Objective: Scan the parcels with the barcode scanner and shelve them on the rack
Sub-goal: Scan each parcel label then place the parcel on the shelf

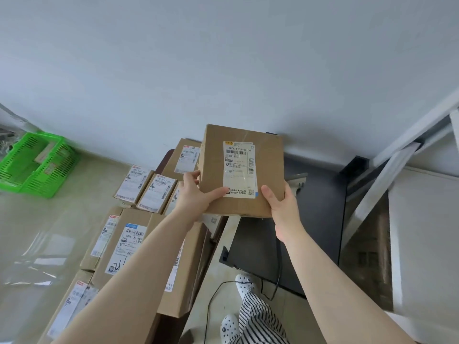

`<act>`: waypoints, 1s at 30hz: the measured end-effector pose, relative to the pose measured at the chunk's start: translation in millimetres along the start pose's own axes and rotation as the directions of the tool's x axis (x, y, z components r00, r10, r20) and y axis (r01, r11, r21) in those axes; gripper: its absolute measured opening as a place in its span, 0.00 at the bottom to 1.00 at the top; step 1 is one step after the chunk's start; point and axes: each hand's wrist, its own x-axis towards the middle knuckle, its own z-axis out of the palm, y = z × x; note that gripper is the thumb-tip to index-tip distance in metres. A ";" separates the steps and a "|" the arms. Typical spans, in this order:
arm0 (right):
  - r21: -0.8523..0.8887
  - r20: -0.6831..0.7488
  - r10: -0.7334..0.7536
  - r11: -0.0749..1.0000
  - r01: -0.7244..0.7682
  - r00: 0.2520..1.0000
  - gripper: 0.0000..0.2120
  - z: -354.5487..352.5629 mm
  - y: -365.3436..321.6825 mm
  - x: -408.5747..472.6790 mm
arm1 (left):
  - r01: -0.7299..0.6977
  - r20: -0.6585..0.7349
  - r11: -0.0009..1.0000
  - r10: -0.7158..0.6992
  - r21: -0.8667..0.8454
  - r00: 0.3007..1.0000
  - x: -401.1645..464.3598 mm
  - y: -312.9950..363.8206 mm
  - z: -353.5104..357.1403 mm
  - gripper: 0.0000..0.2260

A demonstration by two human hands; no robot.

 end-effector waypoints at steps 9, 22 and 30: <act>-0.046 0.036 0.023 0.999 -0.021 0.999 0.41 -8.6 -0.3 9.4 | 0.215 0.286 0.937 -0.133 -0.276 0.949 14.2 -5.2 -2.9 0.61; -0.009 0.021 0.070 0.997 -0.070 0.997 0.48 -18.7 6.8 17.8 | 0.165 0.388 0.955 -0.059 -0.246 0.920 29.7 -0.7 -3.4 0.59; -0.084 0.027 0.026 0.996 -0.024 0.999 0.43 -11.1 1.0 17.2 | 0.107 0.341 0.954 -0.005 -0.281 0.940 29.8 -14.6 -8.0 0.50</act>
